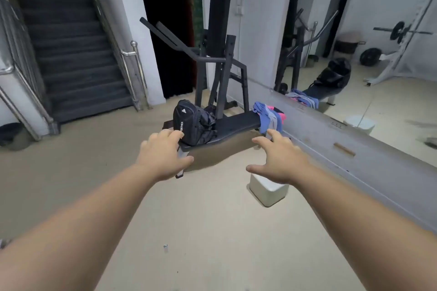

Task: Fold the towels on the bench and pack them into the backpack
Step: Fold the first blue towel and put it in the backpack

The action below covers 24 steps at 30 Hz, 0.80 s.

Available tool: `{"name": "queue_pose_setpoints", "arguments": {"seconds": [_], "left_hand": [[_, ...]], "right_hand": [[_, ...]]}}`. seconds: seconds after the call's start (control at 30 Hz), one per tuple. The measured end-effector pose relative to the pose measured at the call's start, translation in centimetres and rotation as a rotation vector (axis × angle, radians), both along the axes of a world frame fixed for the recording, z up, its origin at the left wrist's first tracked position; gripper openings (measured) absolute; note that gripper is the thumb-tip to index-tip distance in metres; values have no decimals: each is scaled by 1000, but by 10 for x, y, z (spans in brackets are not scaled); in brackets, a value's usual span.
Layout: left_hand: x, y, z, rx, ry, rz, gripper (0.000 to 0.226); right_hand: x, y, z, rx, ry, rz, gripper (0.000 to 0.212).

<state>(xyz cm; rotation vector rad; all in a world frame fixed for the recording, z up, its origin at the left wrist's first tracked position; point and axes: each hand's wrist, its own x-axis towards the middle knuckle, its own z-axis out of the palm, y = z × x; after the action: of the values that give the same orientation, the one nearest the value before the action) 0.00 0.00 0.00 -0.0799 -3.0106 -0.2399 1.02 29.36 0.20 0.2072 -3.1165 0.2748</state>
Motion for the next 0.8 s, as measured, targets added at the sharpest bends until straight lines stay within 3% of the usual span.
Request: {"name": "queue_pose_setpoints", "arguments": {"seconds": [0.33, 0.8], "left_hand": [[-231, 70, -18, 4, -108, 24, 69], [-571, 63, -83, 134, -253, -120, 73]], "right_hand": [[-251, 72, -22, -27, -147, 0, 80], [-539, 50, -82, -32, -291, -155, 75]]}}
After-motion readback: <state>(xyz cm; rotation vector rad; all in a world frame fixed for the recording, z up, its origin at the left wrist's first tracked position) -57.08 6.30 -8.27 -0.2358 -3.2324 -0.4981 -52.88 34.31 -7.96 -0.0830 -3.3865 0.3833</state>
